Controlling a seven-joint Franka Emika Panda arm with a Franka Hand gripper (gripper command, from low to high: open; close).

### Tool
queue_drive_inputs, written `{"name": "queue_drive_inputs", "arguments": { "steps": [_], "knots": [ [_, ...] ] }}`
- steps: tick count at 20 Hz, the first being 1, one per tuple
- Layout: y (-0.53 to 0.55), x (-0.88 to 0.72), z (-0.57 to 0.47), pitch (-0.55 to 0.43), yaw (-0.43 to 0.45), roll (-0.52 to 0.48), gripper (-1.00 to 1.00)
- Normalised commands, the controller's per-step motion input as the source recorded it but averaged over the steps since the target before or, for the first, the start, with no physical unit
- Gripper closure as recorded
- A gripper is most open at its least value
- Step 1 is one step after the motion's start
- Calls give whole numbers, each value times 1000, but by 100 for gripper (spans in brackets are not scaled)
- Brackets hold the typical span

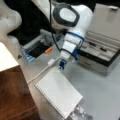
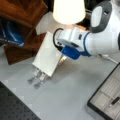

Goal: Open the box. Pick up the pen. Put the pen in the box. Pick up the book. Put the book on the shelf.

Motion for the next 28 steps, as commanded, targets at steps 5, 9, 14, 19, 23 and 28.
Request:
{"name": "queue_drive_inputs", "arguments": {
  "steps": [5, 9, 14, 19, 23, 28],
  "knots": [
    [-202, -181, -60, -78, 221, -356, -100],
    [-122, -211, -49, -121, 217, -350, -100],
    [-77, -163, -96, -144, 131, -305, -100],
    [-54, -80, -142, -119, 112, -288, -100],
    [4, -41, -146, -116, 105, -268, -100],
    [87, -9, -180, -131, 116, -276, 100]
  ]
}}
